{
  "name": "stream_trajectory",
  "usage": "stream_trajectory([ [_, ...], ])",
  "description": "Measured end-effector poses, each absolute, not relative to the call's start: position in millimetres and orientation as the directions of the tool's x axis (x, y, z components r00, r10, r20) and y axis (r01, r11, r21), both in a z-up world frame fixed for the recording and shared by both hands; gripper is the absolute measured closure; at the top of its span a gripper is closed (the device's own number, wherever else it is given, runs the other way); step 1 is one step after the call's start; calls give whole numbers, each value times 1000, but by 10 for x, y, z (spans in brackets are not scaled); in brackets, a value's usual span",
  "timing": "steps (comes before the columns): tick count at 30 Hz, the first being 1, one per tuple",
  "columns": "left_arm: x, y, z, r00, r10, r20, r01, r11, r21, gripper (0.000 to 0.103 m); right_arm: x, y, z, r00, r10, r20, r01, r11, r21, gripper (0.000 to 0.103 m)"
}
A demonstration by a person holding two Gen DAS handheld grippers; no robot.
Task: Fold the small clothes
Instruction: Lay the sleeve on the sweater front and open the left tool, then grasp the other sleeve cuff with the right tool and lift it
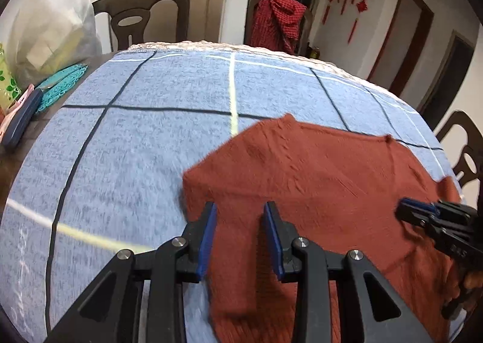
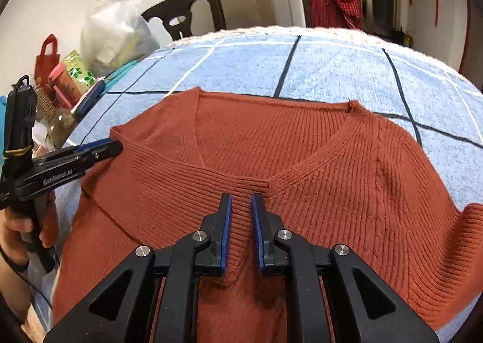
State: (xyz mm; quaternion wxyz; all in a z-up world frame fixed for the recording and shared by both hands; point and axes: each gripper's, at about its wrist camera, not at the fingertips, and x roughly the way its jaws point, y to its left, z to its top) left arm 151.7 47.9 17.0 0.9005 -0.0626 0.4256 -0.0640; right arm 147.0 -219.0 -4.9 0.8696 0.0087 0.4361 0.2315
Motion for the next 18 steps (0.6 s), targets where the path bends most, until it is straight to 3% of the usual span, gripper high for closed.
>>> stream_trajectory([
  [5,1154,364,236,640,-195,-743,115,981,-158,68,1158,-2242,19,520,429,-738,-421,881,215,88],
  [12,994,238,238,650,-139,-747,111,990,-88,68,989,-2299,-30,517,408,-753,-408,890,202,85],
  [13,953,236,268,654,-143,-743,112,989,-92,67,940,-2344,7,529,405,-746,-404,893,198,83],
  [15,858,220,323,667,-145,-730,112,989,-94,61,842,-2436,78,551,411,-727,-396,895,205,62],
  [18,721,165,380,682,-159,-714,121,987,-104,55,687,-2595,152,569,434,-699,-378,892,247,54],
])
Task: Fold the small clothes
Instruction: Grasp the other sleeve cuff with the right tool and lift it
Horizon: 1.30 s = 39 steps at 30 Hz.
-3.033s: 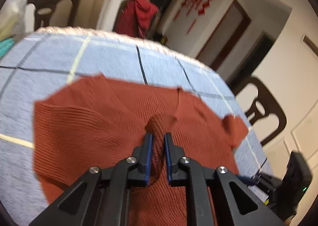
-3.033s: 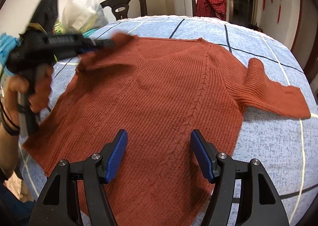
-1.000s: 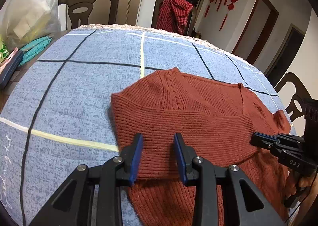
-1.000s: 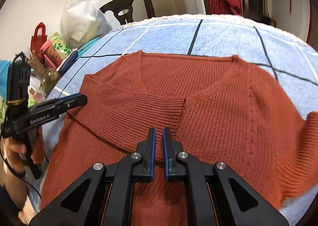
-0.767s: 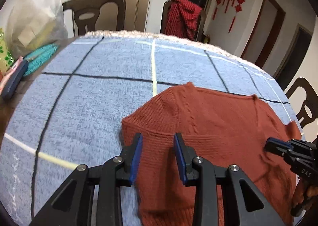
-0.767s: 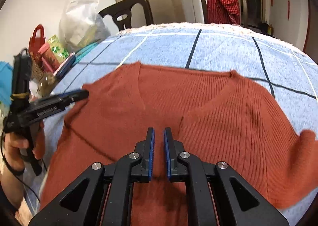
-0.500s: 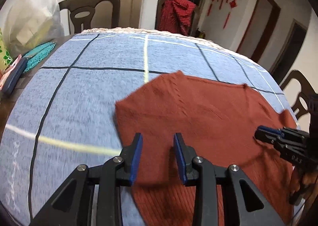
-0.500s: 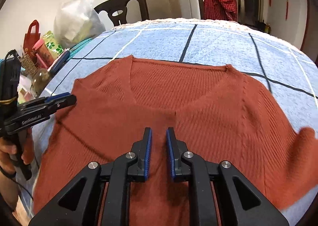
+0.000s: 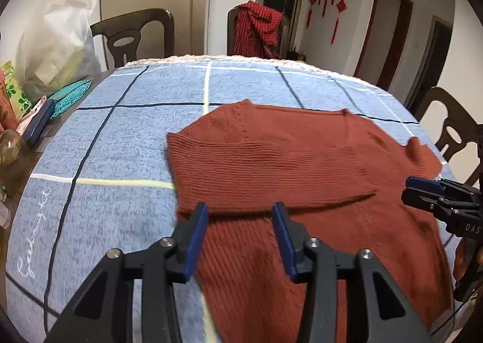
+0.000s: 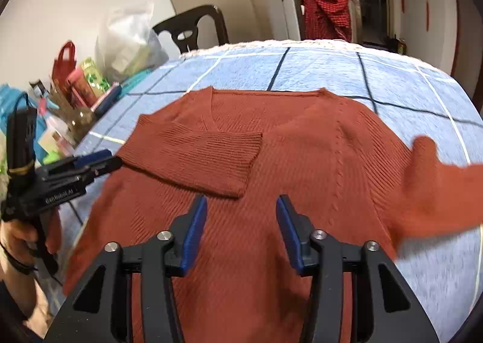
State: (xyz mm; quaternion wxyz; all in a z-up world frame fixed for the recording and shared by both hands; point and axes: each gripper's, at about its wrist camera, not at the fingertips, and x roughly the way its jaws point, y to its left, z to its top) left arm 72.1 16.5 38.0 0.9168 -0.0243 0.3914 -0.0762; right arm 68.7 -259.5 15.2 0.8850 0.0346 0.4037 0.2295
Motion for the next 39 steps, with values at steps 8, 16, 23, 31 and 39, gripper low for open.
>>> stream_trajectory([
  [8,508,-95,362,666,-191,-721,179,979,-94,49,357,-2866,166,599,418,-683,-315,907,278,54],
  [16,488,-203,369,655,-213,-725,208,973,-99,47,292,-3162,135,619,401,-675,-240,915,323,54],
  [23,636,-281,376,658,-216,-721,222,971,-88,47,403,-3590,117,657,363,-660,-118,915,386,54],
  [31,806,-308,255,641,-216,-736,222,971,-91,47,672,-4550,-66,709,188,-680,224,854,470,54],
  [39,790,-300,146,612,-214,-761,217,971,-98,47,832,-4885,-137,706,134,-695,332,805,492,54],
])
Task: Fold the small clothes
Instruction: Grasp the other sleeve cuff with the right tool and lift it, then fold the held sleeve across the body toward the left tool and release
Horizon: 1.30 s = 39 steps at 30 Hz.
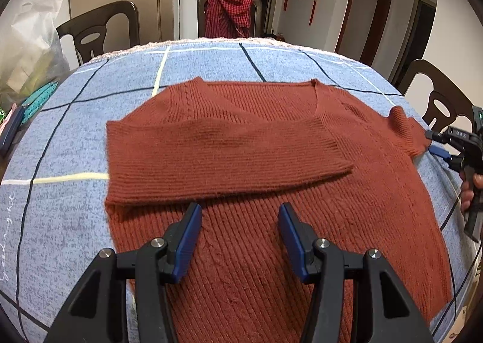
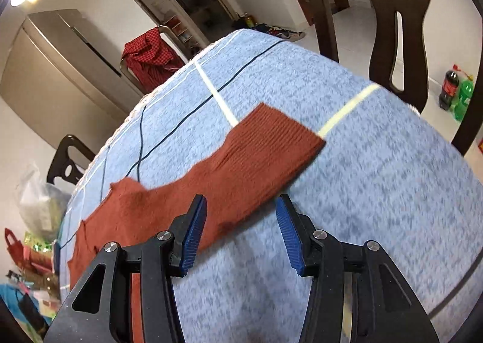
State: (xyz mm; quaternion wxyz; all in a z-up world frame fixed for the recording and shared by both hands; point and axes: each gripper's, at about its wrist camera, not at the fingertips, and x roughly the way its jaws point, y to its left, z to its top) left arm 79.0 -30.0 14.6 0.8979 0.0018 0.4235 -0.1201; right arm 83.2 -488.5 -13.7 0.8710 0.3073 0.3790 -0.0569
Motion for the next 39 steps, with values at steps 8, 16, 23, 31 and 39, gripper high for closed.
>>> stream_trajectory([
  [8,795,-322,127,605,-210,-768,219,971,-93,44,1023,-5030,-215,702,67,-709,388,799,460,93],
  [16,810,-340,120,603,-210,-770,225,970,-88,42,932,-4864,138,783,198,-589,232,786,573,97],
  [23,821,-344,113,599,-218,-771,234,968,-92,39,941,-3954,682,790,392,-471,-82,829,553,98],
  [31,820,-329,104,587,-258,-767,254,959,-128,30,1046,-2908,230,587,569,-576,-278,810,517,97],
  [39,822,-470,78,567,-244,-787,300,951,-78,14,835,-2819,-22,503,594,-628,-335,804,492,87],
])
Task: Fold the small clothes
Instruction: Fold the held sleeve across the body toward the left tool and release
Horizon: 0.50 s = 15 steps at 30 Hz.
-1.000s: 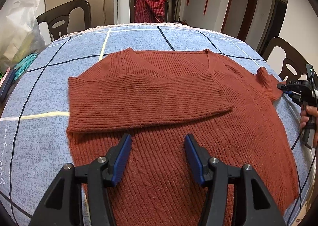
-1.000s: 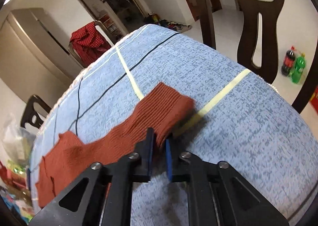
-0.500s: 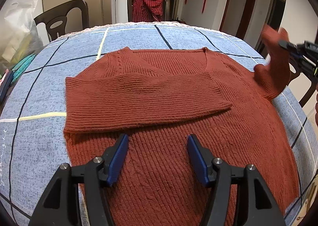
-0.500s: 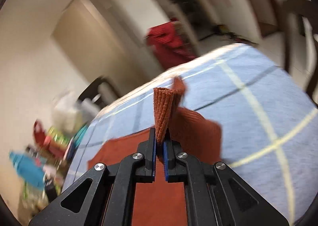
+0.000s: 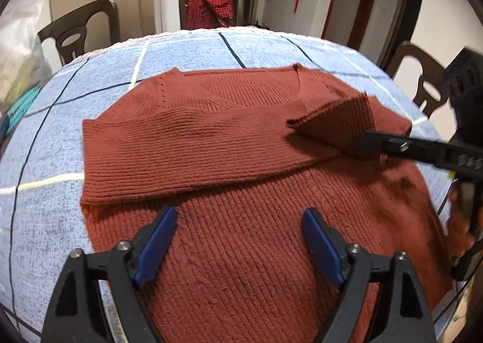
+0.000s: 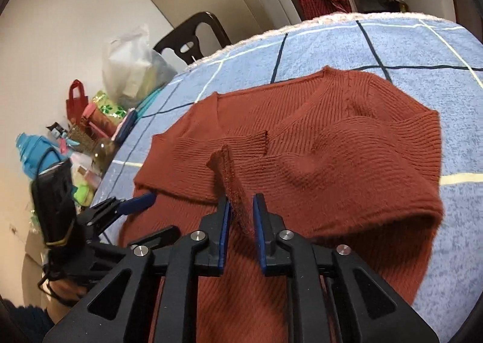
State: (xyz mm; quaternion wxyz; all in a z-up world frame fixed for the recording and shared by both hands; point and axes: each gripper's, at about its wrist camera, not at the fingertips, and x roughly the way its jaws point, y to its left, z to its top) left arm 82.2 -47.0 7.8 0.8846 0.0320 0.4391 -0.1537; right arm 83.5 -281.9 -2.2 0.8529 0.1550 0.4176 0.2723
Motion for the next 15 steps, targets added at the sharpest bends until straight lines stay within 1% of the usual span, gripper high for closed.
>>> stream_trajectory([
  [2,815,-539,67,568,-212,-795,307,951,-34,13,789,-2882,-11,515,590,-622,-326,806,494,86],
  [5,824,-493,90,562,-229,-795,306,950,-57,13,700,-3019,3,532,569,-627,-309,820,482,86],
  [6,830,-468,112,556,-247,-793,307,948,-80,14,688,-3032,5,536,561,-631,-303,825,477,86],
  [7,840,-429,153,544,-287,-789,310,942,-129,18,645,-3080,-5,538,554,-635,-297,830,473,86],
  [8,856,-402,188,532,-328,-780,314,933,-179,20,640,-3098,-2,538,553,-637,-295,831,472,86],
  [10,882,-370,263,514,-406,-755,322,908,-269,22,595,-3150,-11,546,545,-637,-286,835,470,86],
  [11,903,-375,297,513,-431,-742,327,898,-296,23,592,-3155,-16,549,542,-637,-281,837,470,86],
  [13,956,-431,329,508,-459,-729,341,884,-320,29,589,-3206,-49,552,539,-637,-264,837,479,86],
  [14,992,-475,331,501,-471,-726,351,877,-327,30,595,-3229,-74,551,537,-639,-253,837,485,86],
  [15,1020,-514,329,496,-478,-725,358,873,-332,34,600,-3234,-88,550,533,-643,-246,839,486,86],
])
